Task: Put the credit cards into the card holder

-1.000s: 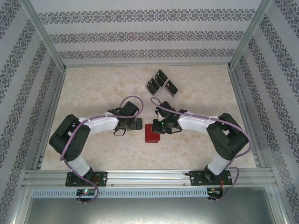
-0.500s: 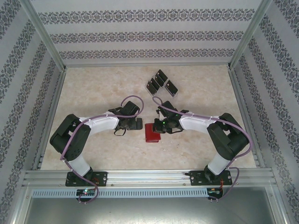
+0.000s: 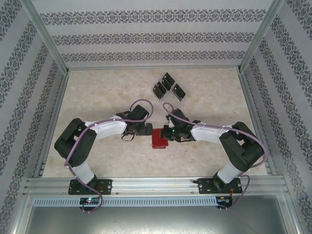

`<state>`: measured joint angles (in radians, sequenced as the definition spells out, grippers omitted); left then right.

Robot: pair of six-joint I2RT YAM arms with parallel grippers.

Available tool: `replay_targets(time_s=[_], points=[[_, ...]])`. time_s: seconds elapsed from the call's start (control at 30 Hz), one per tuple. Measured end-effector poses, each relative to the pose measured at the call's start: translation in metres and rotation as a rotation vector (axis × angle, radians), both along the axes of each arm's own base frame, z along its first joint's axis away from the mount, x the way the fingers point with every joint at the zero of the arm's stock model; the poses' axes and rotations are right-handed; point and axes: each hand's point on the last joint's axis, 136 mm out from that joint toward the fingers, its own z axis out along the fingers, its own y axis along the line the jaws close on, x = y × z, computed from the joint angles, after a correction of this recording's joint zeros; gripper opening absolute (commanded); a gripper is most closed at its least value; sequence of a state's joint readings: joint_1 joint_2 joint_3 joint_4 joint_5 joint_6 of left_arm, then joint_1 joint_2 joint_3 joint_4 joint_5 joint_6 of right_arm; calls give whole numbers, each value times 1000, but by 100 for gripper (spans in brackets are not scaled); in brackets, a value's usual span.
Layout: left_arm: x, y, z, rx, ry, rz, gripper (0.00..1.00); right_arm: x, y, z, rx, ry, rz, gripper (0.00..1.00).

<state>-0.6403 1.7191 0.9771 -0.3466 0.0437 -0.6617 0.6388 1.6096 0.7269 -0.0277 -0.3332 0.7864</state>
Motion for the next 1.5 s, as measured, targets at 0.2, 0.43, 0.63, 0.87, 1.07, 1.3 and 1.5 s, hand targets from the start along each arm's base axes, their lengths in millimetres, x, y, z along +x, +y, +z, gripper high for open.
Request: replay_targets(time_s=[0.2,0.43,0.63,0.87,1.07,1.3,1.5], points=[[1,-22,2,-40,-1,-44,100,1,0,-1,28,-1,-42,0],[2,-21,1,-33,0,-37,100,1,0,1,34,-3,-42,1],[2,-21,2,-31,-4,-24,100,2,0,6,9,4,-23,24],[6,-18,9,-39,-24,23,100,15,6,30,-17,-17,-1,45],[18,1,57,-61,-145,94,100,27,14,70,30,-82,7,64],[29,55,141,-87,-366,204,100,47,-19,162,94,-294,-82,98],[21,120,180,42,-575,267,100,76,-112,223,-48,-549,-319,98]])
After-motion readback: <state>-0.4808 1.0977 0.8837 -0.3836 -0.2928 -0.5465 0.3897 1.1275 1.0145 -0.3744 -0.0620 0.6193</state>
